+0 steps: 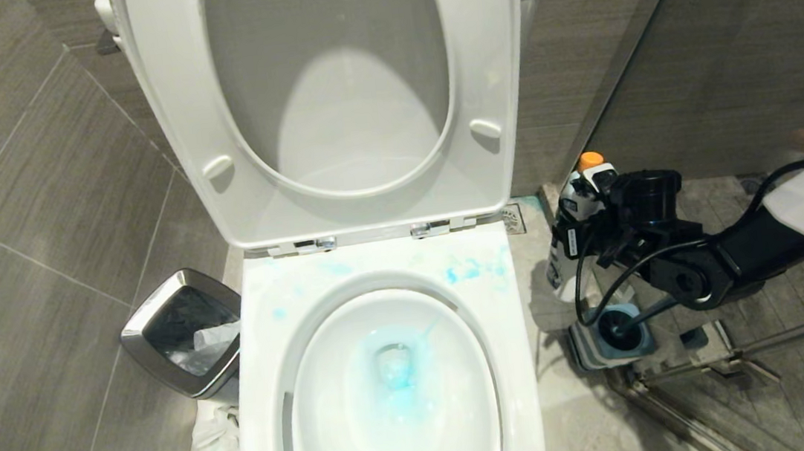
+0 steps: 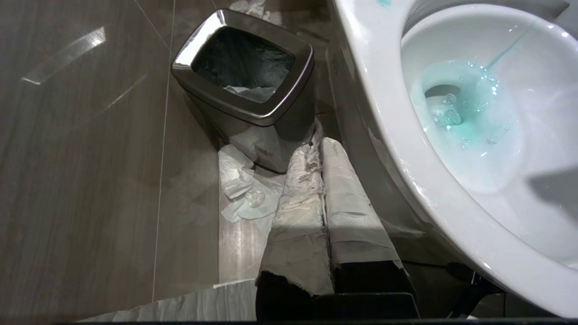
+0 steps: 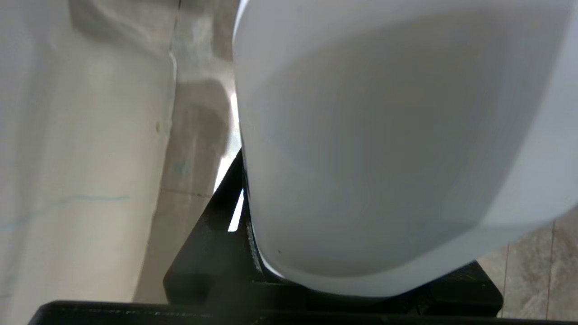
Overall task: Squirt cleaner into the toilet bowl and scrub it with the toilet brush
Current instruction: Place the cleaning agent on the floor
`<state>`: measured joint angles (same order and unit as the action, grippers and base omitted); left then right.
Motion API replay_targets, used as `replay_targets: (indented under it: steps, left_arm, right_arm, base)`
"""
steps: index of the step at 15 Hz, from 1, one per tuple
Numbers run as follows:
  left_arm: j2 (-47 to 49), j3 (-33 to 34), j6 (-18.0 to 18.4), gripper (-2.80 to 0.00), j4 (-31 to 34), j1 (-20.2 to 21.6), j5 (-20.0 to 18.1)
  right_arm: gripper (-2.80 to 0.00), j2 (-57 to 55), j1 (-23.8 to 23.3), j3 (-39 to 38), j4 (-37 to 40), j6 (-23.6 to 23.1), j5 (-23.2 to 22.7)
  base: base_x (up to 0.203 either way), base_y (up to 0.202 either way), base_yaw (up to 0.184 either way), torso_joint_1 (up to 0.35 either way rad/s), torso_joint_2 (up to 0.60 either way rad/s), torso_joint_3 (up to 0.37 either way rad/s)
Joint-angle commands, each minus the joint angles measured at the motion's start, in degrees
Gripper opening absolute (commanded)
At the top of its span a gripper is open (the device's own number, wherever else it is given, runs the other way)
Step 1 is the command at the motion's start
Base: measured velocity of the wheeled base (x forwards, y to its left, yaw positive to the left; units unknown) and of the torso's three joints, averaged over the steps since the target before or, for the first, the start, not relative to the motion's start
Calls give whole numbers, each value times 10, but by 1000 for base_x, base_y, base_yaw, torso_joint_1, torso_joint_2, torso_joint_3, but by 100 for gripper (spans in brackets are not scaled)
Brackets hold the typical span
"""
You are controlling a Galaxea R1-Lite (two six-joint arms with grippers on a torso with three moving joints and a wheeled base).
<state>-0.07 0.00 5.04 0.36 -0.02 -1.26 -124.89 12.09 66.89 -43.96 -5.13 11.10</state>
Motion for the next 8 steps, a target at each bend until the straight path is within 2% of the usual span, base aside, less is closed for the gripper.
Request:
replay_targets:
  steps: [1,6,8]
  left_arm:
    - [1,0,1,-280,1,0,-1]
    - [1,1,1,-280,0,0,-1]
    - [1,0,1,-280,1,0,-1]
  right_arm:
    - [-280,-4,3,3,-2,-8,0]
    - [-280,-27,4,52,-11,-10,3]
    - [-280,-55,8,64,-65,-12,15]
  base:
    - [0,0,0,0,2,-207]
    - [0,0,0,1,2,-194]
    - [0,0,0,6,1,-198]
